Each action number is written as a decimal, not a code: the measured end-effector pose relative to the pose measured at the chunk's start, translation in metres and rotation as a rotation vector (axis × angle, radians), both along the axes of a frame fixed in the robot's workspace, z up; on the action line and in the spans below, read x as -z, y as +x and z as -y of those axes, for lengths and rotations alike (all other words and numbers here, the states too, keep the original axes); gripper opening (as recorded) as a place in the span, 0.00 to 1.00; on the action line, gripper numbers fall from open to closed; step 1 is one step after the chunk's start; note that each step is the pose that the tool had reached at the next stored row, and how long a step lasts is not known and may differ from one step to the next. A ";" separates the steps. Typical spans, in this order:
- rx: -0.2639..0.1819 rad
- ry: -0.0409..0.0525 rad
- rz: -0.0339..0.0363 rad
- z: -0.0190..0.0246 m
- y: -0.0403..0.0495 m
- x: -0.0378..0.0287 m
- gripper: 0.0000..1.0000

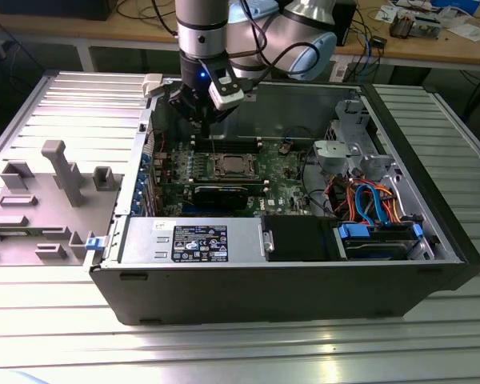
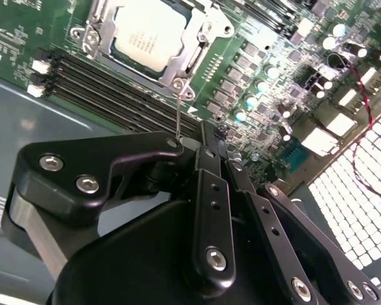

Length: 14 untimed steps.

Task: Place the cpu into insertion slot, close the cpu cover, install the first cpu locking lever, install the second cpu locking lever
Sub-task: 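Install the first cpu locking lever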

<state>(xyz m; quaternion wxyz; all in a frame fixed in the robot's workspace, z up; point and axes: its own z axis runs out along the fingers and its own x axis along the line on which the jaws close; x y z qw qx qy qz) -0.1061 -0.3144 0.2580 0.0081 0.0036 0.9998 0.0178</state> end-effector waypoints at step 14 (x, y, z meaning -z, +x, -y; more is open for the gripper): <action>0.000 0.0010 0.0005 -0.0005 0.0174 0.0008 0.11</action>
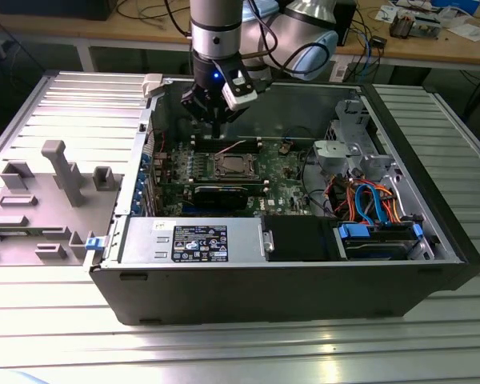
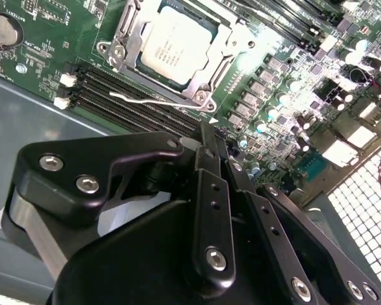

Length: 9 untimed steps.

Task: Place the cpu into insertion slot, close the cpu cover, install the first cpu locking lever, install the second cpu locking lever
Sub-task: 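Install the first cpu locking lever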

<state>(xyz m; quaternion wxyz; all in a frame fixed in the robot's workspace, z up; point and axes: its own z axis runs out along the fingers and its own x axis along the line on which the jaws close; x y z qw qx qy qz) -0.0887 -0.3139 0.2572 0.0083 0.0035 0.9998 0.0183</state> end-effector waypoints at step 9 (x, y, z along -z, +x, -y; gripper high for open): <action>0.005 0.0427 0.0110 0.0004 0.0058 0.0042 0.11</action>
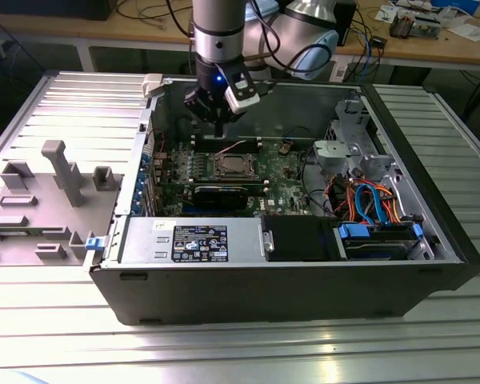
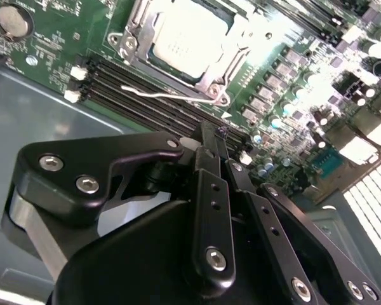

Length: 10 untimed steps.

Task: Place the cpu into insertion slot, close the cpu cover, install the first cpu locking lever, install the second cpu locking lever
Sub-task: 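Install the first cpu locking lever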

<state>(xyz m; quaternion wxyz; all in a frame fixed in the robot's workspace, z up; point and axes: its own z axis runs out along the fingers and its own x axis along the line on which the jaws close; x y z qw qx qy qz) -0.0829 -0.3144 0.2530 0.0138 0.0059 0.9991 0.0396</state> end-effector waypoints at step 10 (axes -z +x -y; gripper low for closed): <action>0.025 -0.0020 0.0044 -0.0006 0.0157 0.0099 0.11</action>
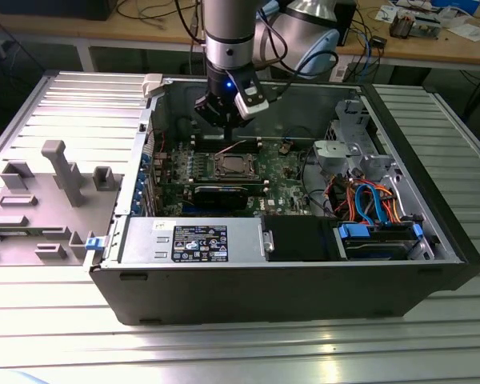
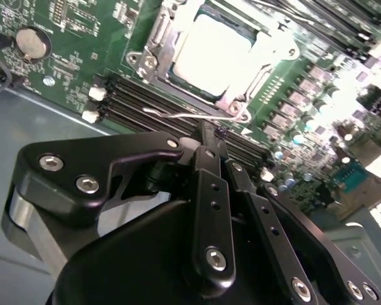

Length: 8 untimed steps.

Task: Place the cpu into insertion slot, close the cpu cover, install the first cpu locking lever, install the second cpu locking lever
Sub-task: 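Install the first cpu locking lever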

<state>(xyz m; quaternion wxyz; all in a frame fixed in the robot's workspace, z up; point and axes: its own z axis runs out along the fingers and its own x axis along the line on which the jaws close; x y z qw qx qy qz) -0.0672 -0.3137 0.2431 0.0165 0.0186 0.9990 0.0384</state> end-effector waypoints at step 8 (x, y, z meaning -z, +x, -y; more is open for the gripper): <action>-0.024 -0.0001 0.0000 -0.0027 0.0079 0.0063 0.11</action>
